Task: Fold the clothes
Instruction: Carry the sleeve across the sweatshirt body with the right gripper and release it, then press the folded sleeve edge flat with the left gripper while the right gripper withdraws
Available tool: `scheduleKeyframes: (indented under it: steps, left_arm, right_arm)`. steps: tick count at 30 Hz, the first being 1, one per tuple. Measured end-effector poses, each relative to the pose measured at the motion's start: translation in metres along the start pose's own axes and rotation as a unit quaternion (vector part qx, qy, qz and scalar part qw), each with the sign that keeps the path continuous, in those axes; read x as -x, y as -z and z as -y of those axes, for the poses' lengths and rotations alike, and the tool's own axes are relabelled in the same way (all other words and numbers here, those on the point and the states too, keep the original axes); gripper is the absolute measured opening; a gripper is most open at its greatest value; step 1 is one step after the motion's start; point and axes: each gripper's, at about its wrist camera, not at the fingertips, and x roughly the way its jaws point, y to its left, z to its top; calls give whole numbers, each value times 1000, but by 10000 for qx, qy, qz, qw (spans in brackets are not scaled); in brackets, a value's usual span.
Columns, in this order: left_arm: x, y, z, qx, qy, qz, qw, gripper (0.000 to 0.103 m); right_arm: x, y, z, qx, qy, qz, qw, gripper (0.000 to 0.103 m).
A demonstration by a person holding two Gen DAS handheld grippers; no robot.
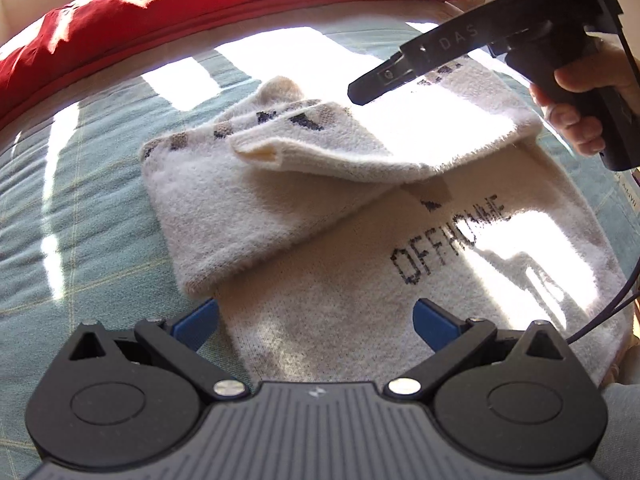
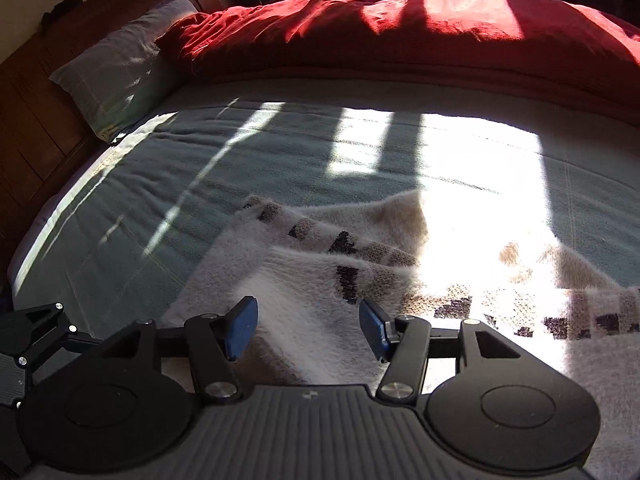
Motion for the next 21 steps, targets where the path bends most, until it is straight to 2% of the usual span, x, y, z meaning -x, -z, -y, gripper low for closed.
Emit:
scheduleKeyframes:
  steps: [6,10,13,16,20,21]
  left_arm:
    - [-6,-39,18,-313,66,251,9992,102]
    - [-18,-72,37,-457,231,448,9977,102]
    - [-32,-97,55,-563,425,621,9956,102]
    - [-58,-113,72,-637,585,567,9946,102]
    - [-103,-124,79,-520,545,-188,9970,101]
    - [-105,-126,81,-487,487,-223,9974,100]
  right_arm:
    - [48,30,43,71,988,94,9950,62]
    - [85,65,82,-349,1475,129,9884,65]
    - [97,89,102,-591,1758,113,9826,65]
    - [94,102,114,-728,1819,142,9805,65]
    - [91,121,129,-910,1901,181,9774,65]
    - [90,125,133,-956,1921,191,9765,65]
